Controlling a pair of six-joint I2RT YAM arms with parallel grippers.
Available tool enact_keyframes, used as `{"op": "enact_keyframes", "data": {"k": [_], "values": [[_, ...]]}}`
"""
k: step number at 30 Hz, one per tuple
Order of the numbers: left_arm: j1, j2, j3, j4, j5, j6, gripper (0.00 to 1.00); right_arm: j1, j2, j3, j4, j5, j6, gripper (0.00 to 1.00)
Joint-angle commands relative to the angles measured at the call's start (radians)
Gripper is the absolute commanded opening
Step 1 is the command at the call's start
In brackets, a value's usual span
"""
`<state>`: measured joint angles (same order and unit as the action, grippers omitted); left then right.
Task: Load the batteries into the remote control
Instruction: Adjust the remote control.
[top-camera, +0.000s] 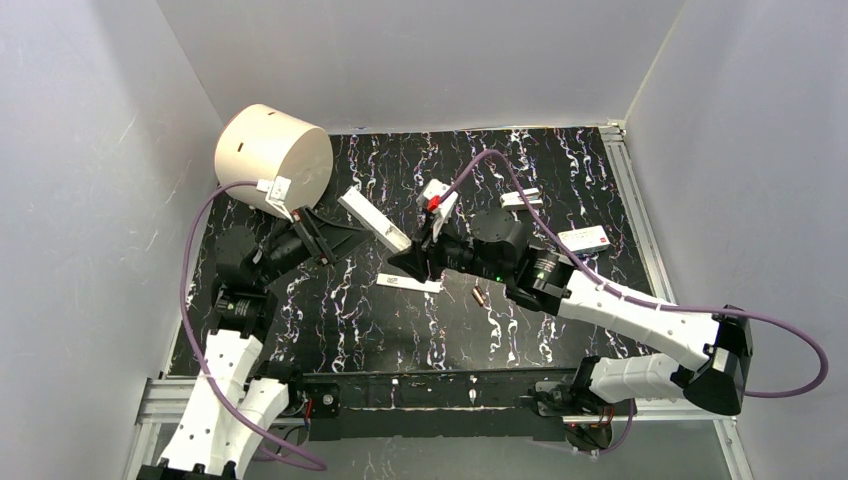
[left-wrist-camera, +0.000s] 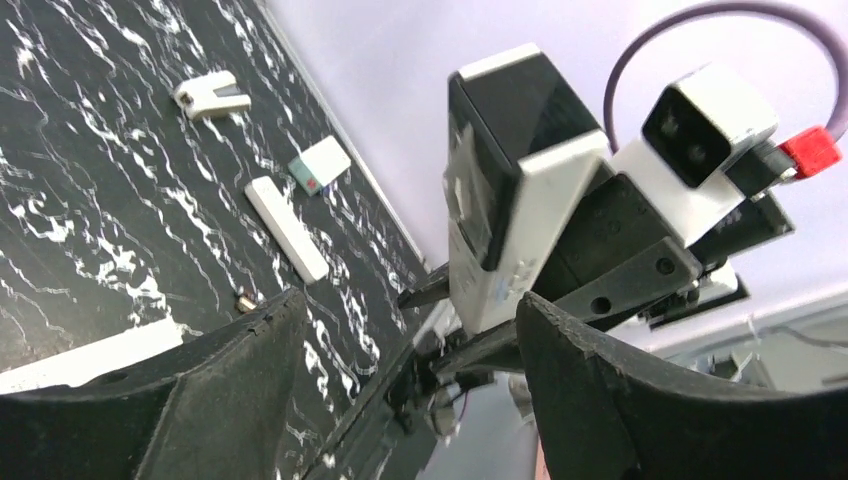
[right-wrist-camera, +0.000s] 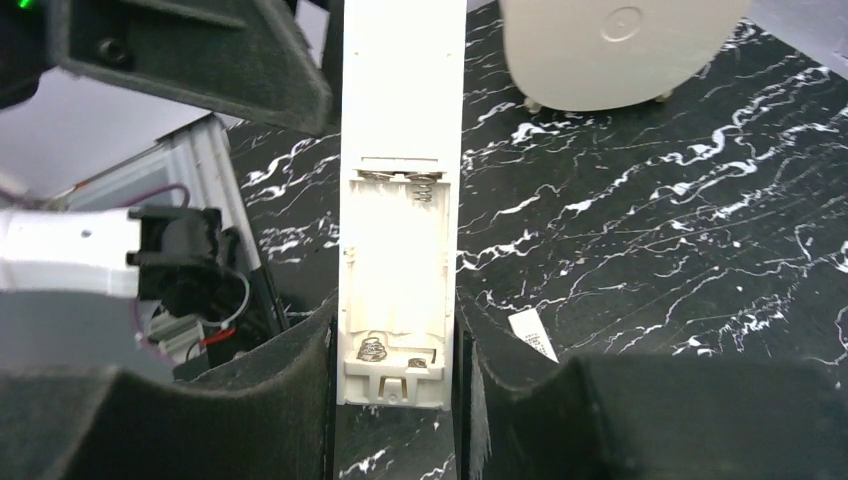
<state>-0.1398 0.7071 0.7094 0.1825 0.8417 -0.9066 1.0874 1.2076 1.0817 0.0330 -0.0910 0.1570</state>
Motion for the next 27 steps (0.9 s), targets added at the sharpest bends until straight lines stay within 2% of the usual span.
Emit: {"op": "enact_keyframes", "data": {"k": [1, 9, 16, 20, 27], "values": [[-0.003, -0.103, -0.057, 0.184, -0.168, -0.130, 0.75, 0.041, 0.016, 0.002, 0.122, 0.210, 0.042, 0.09], [-0.004, -0.115, -0.108, 0.243, -0.196, -0.162, 0.77, 0.093, 0.072, 0.024, 0.134, 0.242, 0.059, 0.09], [-0.004, -0.066, -0.101, 0.238, -0.203, -0.247, 0.77, 0.107, 0.086, 0.024, 0.139, 0.181, 0.053, 0.09], [-0.004, -0.023, -0.072, 0.239, -0.164, -0.277, 0.62, 0.109, 0.104, 0.036, 0.097, 0.195, 0.045, 0.09], [-0.004, -0.025, -0.084, 0.236, -0.172, -0.256, 0.18, 0.111, 0.142, 0.071, 0.026, 0.254, 0.055, 0.11]]}}
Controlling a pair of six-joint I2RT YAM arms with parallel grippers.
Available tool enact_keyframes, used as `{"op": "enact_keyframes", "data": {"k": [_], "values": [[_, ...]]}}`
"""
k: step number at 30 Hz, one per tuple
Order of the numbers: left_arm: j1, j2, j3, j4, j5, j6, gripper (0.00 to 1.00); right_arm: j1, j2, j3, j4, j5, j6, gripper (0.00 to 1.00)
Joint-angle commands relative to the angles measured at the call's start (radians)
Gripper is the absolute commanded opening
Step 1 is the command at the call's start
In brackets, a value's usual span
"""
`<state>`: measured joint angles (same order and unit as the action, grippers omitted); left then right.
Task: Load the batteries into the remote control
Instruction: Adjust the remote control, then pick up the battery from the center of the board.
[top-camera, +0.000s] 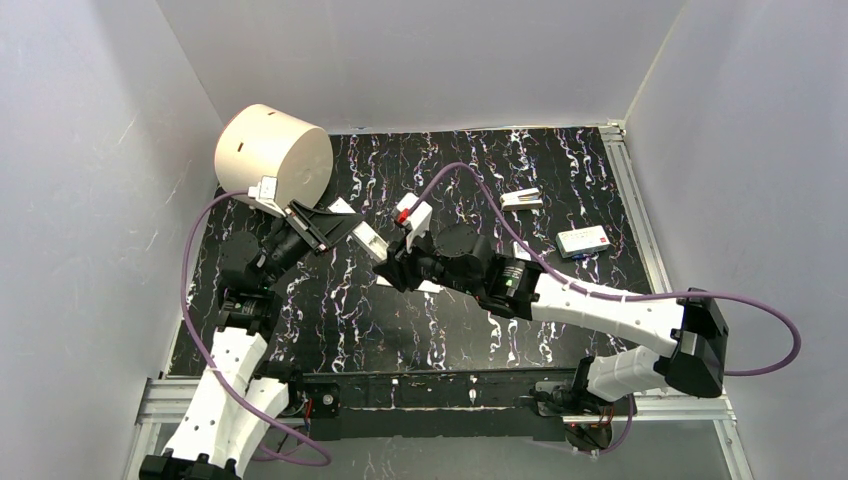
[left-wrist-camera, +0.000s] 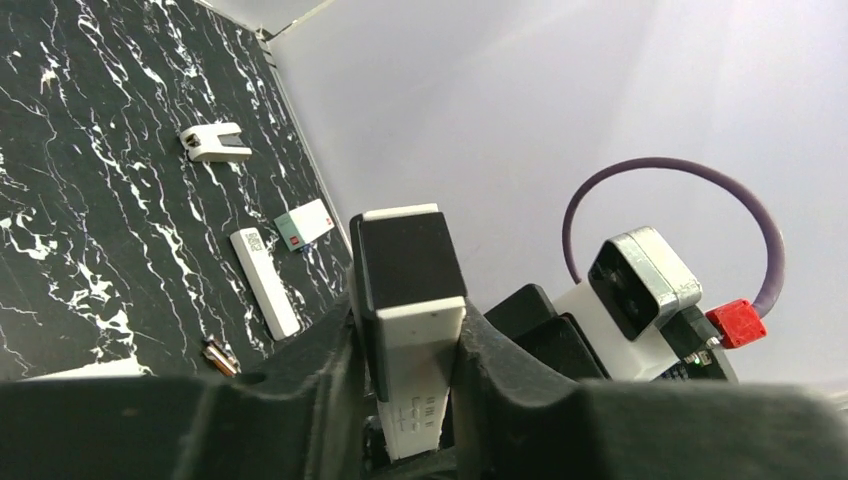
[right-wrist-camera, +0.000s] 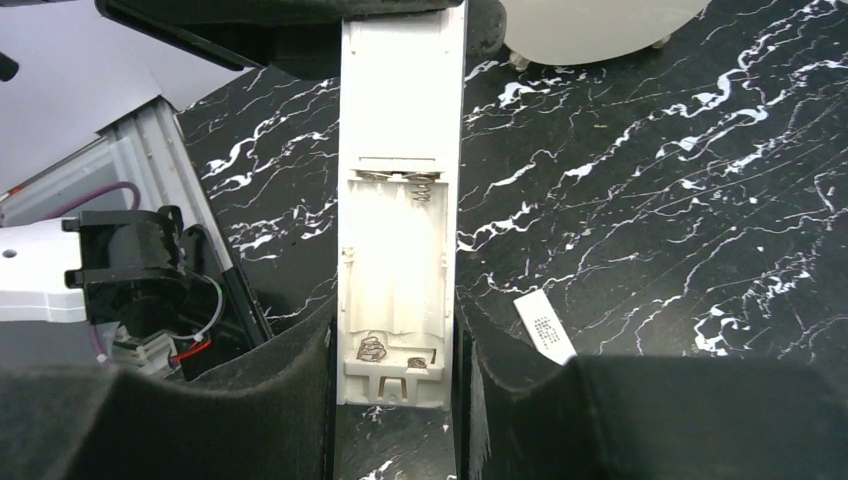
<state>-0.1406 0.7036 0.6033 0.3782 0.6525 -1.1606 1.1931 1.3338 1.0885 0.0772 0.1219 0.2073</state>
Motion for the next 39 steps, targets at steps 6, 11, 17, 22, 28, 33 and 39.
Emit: {"op": "enact_keyframes", "data": {"k": [6, 11, 17, 22, 28, 33, 39], "values": [[-0.004, -0.030, 0.029, 0.035, 0.027, 0.091, 0.00, 0.005, -0.017, 0.040, -0.029, 0.081, 0.045, 0.60], [-0.004, -0.037, 0.051, 0.006, 0.049, 0.260, 0.00, 0.003, -0.156, -0.059, 0.007, 0.042, 0.058, 0.83], [-0.004, -0.014, 0.071, -0.010, 0.190, 0.420, 0.00, -0.002, -0.301, -0.088, -0.200, 0.239, 0.156, 0.82], [-0.004, -0.020, 0.075, -0.010, 0.299, 0.508, 0.00, -0.020, -0.331, -0.109, -0.390, 0.389, 0.243, 0.76], [-0.004, -0.033, 0.066, -0.016, 0.320, 0.513, 0.00, -0.058, -0.222, -0.122, -0.528, 0.432, 0.341, 0.50], [-0.004, -0.060, 0.037, -0.081, 0.200, 0.511, 0.00, -0.086, -0.136, -0.163, -0.501, 0.411, 0.334, 0.34], [-0.004, -0.082, 0.073, -0.308, -0.031, 0.520, 0.00, -0.177, -0.038, -0.228, -0.507, 0.381, 0.371, 0.32]]}}
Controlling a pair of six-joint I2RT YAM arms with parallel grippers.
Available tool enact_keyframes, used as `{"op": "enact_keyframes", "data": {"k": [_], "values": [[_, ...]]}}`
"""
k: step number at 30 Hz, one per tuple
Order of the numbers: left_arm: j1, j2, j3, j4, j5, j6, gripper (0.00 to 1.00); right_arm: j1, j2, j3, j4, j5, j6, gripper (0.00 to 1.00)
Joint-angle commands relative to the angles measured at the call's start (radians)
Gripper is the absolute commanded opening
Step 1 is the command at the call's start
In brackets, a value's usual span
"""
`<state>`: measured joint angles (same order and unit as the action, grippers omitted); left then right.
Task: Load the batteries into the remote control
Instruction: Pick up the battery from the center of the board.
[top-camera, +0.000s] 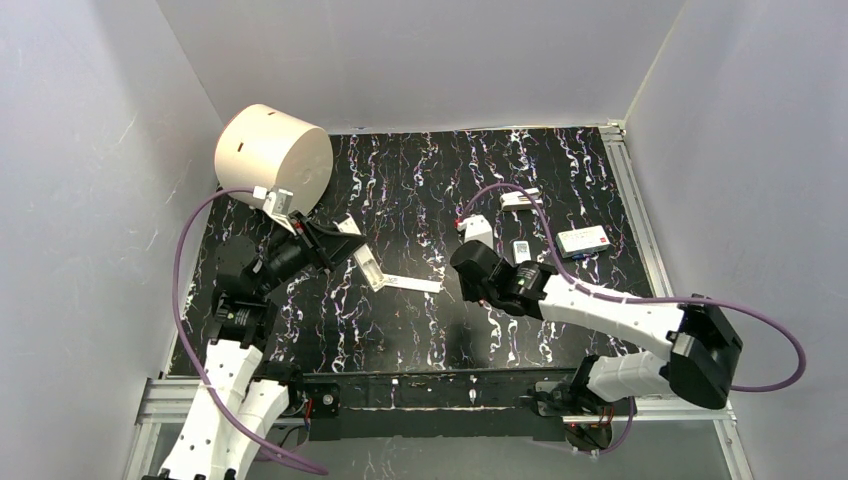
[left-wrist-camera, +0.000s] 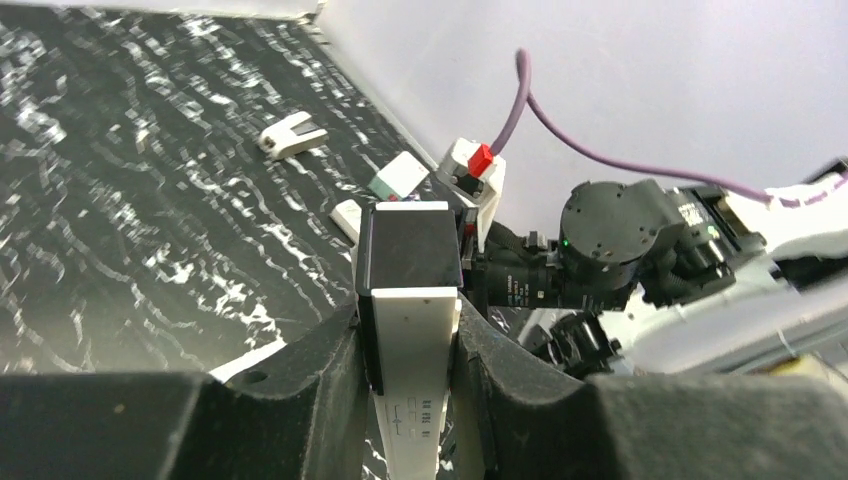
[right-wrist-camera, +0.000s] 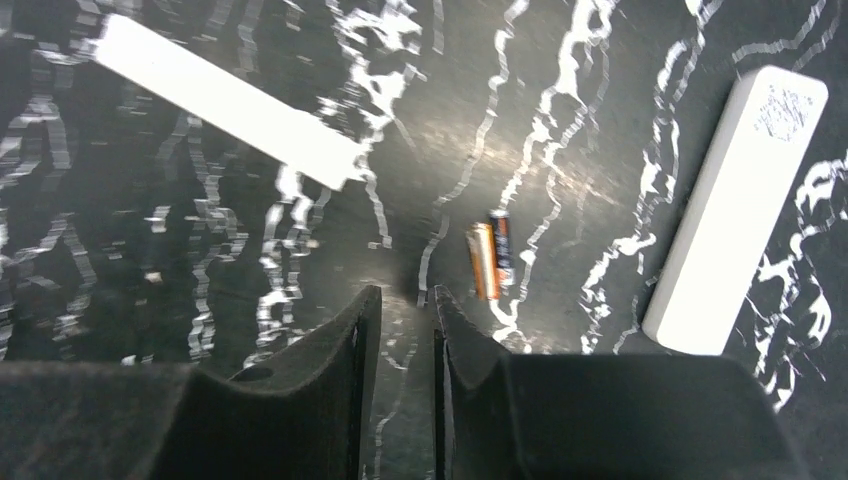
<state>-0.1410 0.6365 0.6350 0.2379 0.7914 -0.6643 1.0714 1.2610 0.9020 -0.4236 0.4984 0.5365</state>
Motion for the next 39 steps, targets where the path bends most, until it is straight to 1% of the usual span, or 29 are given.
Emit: {"op": "enact_keyframes", "data": {"k": [1, 5, 10, 15, 21, 27, 33, 39], "values": [[-0.003, -0.008, 0.059, -0.211, -0.193, 0.040, 0.00, -0.072, 0.044, -0.058, 0.005, -0.012, 0.042, 0.32], [-0.003, 0.000, 0.091, -0.309, -0.236, 0.079, 0.00, -0.136, 0.068, -0.117, 0.057, -0.089, 0.037, 0.31], [-0.003, -0.004, 0.123, -0.447, -0.329, 0.141, 0.00, -0.179, 0.098, -0.142, 0.096, -0.128, 0.022, 0.30], [-0.003, -0.015, 0.114, -0.445, -0.301, 0.151, 0.00, -0.210, 0.143, -0.143, 0.122, -0.147, 0.000, 0.28], [-0.003, -0.009, 0.114, -0.447, -0.289, 0.152, 0.00, -0.230, 0.182, -0.122, 0.134, -0.134, -0.026, 0.22], [-0.003, -0.009, 0.115, -0.455, -0.291, 0.161, 0.00, -0.231, 0.200, -0.116, 0.142, -0.139, -0.039, 0.21], [-0.003, -0.008, 0.109, -0.453, -0.285, 0.159, 0.00, -0.232, 0.196, -0.107, 0.129, -0.141, -0.044, 0.21], [-0.003, -0.006, 0.106, -0.444, -0.269, 0.163, 0.00, -0.231, 0.169, -0.088, 0.102, -0.147, -0.045, 0.26]]}}
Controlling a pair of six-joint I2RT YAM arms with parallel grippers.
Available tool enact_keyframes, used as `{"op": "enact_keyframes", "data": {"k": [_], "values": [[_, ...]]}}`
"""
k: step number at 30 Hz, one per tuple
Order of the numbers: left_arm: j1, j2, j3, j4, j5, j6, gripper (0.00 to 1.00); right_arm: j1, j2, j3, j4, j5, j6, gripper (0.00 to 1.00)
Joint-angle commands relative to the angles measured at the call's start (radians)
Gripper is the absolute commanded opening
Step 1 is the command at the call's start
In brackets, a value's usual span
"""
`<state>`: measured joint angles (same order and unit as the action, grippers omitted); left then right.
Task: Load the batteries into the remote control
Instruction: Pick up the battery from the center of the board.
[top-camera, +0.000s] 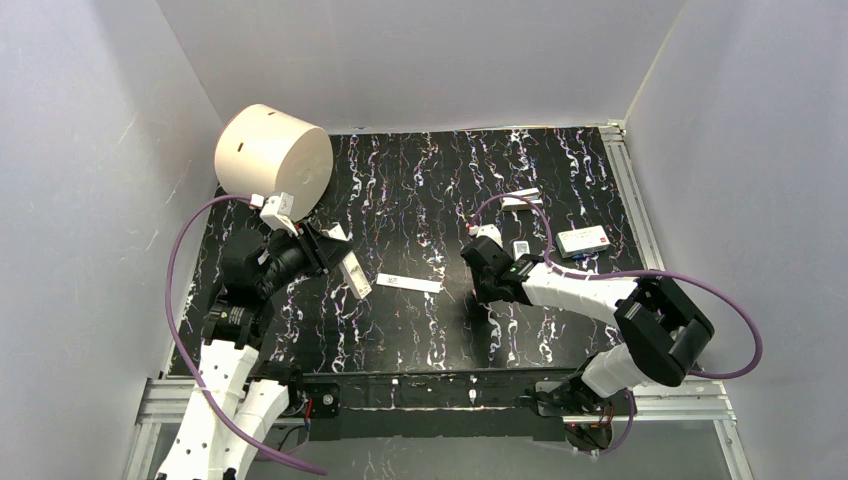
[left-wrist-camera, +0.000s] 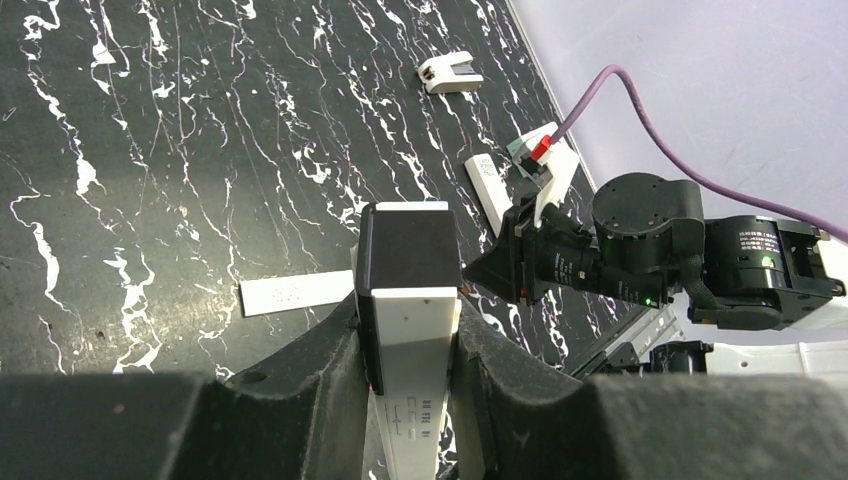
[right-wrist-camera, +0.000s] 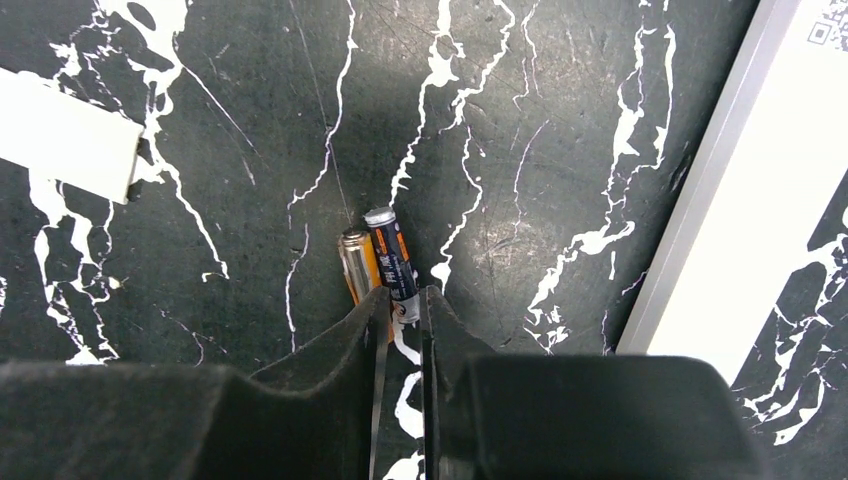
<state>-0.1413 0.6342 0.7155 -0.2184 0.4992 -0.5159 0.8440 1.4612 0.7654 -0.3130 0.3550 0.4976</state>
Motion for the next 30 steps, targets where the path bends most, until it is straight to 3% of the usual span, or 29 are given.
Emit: {"op": "enact_keyframes", "data": {"k": [1, 25, 30], "values": [[-0.003, -0.003, 0.024, 0.011, 0.026, 0.014, 0.00, -0.003, -0.033, 0.052, -0.011, -0.002, -0.007, 0.27], [-0.003, 0.007, 0.020, 0.008, 0.064, 0.009, 0.00, -0.004, 0.090, 0.047, 0.020, -0.002, -0.064, 0.21], [-0.003, 0.032, 0.010, -0.007, 0.059, -0.029, 0.00, -0.003, 0.091, 0.061, 0.004, 0.016, -0.052, 0.11]]}}
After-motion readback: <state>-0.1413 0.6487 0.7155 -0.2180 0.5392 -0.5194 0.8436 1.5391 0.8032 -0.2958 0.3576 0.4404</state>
